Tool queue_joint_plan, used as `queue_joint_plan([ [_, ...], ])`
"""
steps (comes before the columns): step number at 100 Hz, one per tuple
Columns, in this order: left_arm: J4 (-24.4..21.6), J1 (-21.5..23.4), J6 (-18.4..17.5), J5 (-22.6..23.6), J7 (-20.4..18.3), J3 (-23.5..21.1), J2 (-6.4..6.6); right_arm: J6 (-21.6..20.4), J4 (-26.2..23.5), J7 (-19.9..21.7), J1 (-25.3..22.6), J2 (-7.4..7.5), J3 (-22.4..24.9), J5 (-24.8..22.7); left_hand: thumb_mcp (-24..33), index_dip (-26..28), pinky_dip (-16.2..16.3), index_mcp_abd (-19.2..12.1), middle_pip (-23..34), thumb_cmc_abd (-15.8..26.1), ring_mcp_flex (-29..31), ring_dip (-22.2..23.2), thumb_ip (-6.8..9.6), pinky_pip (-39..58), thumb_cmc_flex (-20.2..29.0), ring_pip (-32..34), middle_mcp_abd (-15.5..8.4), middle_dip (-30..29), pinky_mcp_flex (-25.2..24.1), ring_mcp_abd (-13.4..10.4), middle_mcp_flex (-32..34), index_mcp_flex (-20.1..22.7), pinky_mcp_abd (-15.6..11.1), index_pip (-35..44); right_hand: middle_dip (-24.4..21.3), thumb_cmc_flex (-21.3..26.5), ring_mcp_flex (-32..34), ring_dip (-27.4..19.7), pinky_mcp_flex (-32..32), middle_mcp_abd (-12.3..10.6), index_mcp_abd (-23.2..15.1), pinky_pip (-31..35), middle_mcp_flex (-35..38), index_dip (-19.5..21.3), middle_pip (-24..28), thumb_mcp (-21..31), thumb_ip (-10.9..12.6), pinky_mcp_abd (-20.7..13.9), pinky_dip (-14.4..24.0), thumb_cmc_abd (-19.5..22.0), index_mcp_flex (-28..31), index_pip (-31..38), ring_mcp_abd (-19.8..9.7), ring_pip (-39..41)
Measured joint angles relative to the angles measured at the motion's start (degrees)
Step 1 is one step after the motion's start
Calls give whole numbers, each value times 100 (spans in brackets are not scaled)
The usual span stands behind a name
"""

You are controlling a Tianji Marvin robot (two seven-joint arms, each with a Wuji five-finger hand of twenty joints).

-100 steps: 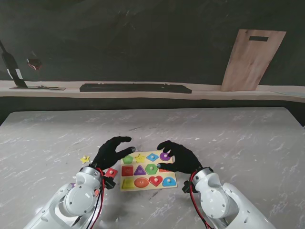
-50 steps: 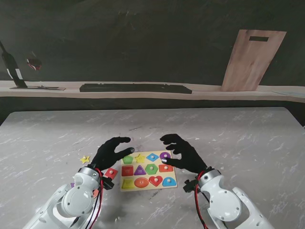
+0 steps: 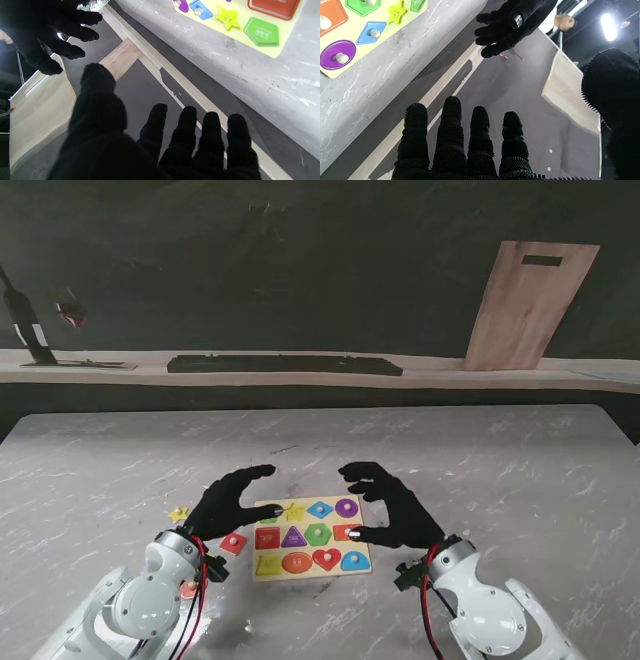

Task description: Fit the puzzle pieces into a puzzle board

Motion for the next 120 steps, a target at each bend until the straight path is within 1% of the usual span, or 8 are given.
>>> queue_joint_plan([
  [15, -456, 422, -17, 607, 174, -348, 6, -64, -82, -200, -71, -3, 1, -166, 112, 0, 275, 0, 0, -80, 245, 19, 1, 93, 58, 0, -5, 0, 106, -8, 0, 10, 0, 82, 0, 0, 113, 0, 76, -7, 4, -3, 238, 0, 68, -54, 0, -3, 64, 127, 62, 18, -5, 0],
  [24, -766, 715, 136, 1147, 181, -637, 22, -65, -104, -307, -93, -13, 6, -234, 1838, 0, 507, 129, 19, -431, 297, 162, 1, 330, -429, 73, -6, 49, 178, -8, 72, 15, 0, 143, 5, 0, 210, 24, 133, -11, 7, 17, 306, 0, 84, -71, 0, -4, 85, 191, 179, 81, -14, 57],
  [34, -1030, 964, 366, 1695, -63, -953, 92, -41, -123, -390, -108, -26, 12, -284, 2185, 0, 604, 204, 147, -439, 417, 242, 2, 595, -480, 225, -7, 185, 238, -8, 203, 20, 0, 209, 5, 0, 212, 72, 141, -11, 8, 67, 306, 38, 84, -81, 0, -4, 144, 197, 247, 86, -62, 116],
  [46, -1218, 1159, 442, 2336, -681, -1283, 238, 20, -144, -425, -113, -36, 20, -351, 2088, 138, 713, 210, 386, -433, 581, 408, 2, 983, -481, 460, -14, 421, 341, -9, 527, 266, 0, 529, 14, 0, 216, 88, 164, -14, 10, 117, 429, 43, 130, -122, 0, -4, 152, 264, 333, 88, -65, 144],
  [57, -1264, 1230, 578, 2755, -1002, -1415, 360, 83, -147, -422, -101, -36, 9, -390, 464, 360, 719, 210, 574, 117, 709, 577, 2, 1435, -8, 732, -18, 658, 453, -9, 853, 512, 0, 806, 14, 0, 219, 99, 175, -16, 11, 125, 547, 46, 128, -158, 0, -4, 214, 331, 339, 116, -65, 145],
  [62, -1270, 1236, 621, 2906, -1169, -1467, 393, 115, -146, -416, -84, -35, -10, -399, 172, 442, 756, 210, 676, 243, 889, 651, 2, 1605, 59, 833, -19, 720, 512, -9, 980, 622, 0, 956, 14, 0, 222, 102, 194, -16, 11, 134, 592, 48, 128, -165, 0, -4, 215, 375, 341, 119, -65, 148],
  [86, -1304, 1213, 781, 3576, -2440, -1652, 552, 229, -129, -398, 10, -34, -105, -459, 131, 1120, 803, 171, 1212, 447, 1171, 871, 2, 2175, 122, 1390, -143, 1243, 698, -11, 1340, 678, 0, 1883, 14, 3, 338, 151, 212, -18, 12, 182, 634, 109, 129, -287, 0, -4, 282, 489, 405, 173, -66, 209],
  [120, -1341, 1318, 991, 4294, -3055, -1790, 635, 321, -103, -329, 71, -33, -154, -446, 135, 1263, 864, 149, 1405, 573, 1285, 998, 2, 2319, 123, 1594, -165, 1393, 779, -11, 1532, 780, -4, 2184, 30, 5, 341, 168, 222, -20, 12, 238, 658, 122, 133, -484, 0, -1, 394, 689, 522, 221, -66, 224],
])
